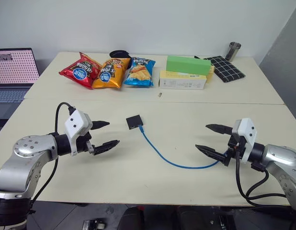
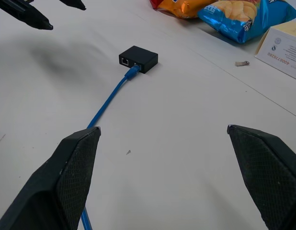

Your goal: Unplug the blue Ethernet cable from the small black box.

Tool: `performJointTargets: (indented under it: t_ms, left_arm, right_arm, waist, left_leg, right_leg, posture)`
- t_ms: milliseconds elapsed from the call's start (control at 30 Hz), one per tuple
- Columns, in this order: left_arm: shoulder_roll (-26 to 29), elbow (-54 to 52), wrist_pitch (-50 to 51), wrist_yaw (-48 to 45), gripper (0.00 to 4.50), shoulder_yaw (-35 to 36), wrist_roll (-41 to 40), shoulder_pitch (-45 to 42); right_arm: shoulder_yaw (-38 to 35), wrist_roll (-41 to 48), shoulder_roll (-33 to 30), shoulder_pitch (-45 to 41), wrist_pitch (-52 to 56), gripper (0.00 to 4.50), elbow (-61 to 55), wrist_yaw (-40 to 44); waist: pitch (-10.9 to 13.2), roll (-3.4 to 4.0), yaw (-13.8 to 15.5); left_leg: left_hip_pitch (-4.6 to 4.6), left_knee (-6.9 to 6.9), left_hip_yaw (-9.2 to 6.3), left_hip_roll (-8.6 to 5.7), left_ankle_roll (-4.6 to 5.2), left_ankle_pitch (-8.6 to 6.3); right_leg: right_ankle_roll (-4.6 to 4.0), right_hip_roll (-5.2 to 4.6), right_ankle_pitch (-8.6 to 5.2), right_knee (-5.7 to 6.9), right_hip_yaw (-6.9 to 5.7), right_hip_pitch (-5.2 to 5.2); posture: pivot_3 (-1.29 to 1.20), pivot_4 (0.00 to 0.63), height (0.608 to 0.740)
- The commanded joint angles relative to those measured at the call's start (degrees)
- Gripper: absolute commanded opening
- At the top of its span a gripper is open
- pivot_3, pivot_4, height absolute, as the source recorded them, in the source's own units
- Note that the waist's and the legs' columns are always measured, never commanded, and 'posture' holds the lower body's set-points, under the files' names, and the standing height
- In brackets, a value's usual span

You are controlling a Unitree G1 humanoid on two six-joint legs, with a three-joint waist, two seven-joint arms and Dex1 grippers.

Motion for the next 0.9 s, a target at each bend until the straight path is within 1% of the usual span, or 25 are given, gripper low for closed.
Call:
performJointTargets:
  t_ms: [33, 400, 567, 633, 767, 867, 900]
  left_arm:
    - [0.21, -2.54, -1.48, -1.11, 4.43, 1.24, -0.94, 0.74]
    - [-0.15, -2.82, -1.93, -0.41, 4.43, 1.01, -0.09, 1.68]
    - [0.40, -3.05, -1.60, 0.34, 4.43, 0.95, 0.98, 2.65]
    - [0.61, -1.77, -2.11, 0.42, 4.43, 0.43, 1.87, 1.85]
    - [1.15, 1.25, -5.64, -1.16, 4.43, -0.86, 4.30, 0.53]
    - [1.56, 2.77, -6.26, -3.03, 4.43, -0.67, 4.07, 0.39]
    - [1.74, 3.26, -6.80, -3.56, 4.43, -0.77, 4.32, 0.43]
  right_arm:
    - [-0.08, -0.20, -0.13, -0.52, -1.29, 4.50, -0.73, 0.44]
    - [1.51, -0.77, 0.07, -1.17, -1.15, 4.50, -0.80, 0.21]
    - [3.65, -1.46, 1.23, -2.41, -0.73, 4.50, -0.78, -0.67]
    - [5.72, -2.43, 2.20, -3.50, -0.33, 4.50, -0.51, -1.34]
    - [12.85, -5.88, 6.25, -7.59, -0.29, 4.50, 1.70, -3.17]
    - [19.56, -10.00, 11.51, -12.01, -0.68, 4.50, 5.07, -5.52]
    - [22.05, -11.21, 14.18, -13.76, -0.37, 4.50, 6.85, -6.60]
  waist:
    - [0.00, 0.00, 0.00]
    - [0.00, 0.00, 0.00]
    - [0.00, 0.00, -0.02]
    - [0.00, 0.00, -0.02]
    - [-0.01, -0.01, -0.07]
    - [0.00, 0.00, -0.14]
    - [0.00, 0.00, -0.21]
  left_leg:
    - [0.00, 0.00, 0.00, 0.00, 0.00, 0.00]
    - [0.00, 0.00, 0.00, 0.00, 0.00, 0.00]
    - [0.00, 0.00, 0.00, 0.00, 0.00, 0.00]
    - [0.00, 0.00, 0.00, 0.01, 0.00, 0.00]
    - [0.01, 0.00, 0.00, 0.00, 0.00, 0.00]
    - [0.01, 0.00, 0.01, 0.01, -0.01, 0.01]
    - [0.01, 0.00, 0.01, 0.01, -0.04, 0.02]
  right_leg:
    - [0.00, 0.00, 0.00, 0.00, 0.00, 0.00]
    - [0.00, 0.00, 0.00, 0.00, 0.00, 0.00]
    - [0.00, 0.00, 0.00, 0.00, 0.01, 0.00]
    - [0.00, 0.00, 0.00, 0.01, 0.00, -0.01]
    - [0.00, 0.00, 0.00, 0.02, 0.00, -0.02]
    - [0.00, 0.01, 0.00, 0.05, 0.00, -0.06]
    - [0.00, 0.01, 0.00, 0.05, -0.01, -0.06]
  posture:
    - [0.00, 0.150, 0.740]
    - [0.00, 0.150, 0.740]
    - [0.00, 0.150, 0.740]
    - [0.00, 0.150, 0.740]
    - [0.00, 0.150, 0.740]
    - [0.00, 0.150, 0.740]
    - [0.00, 0.150, 0.740]
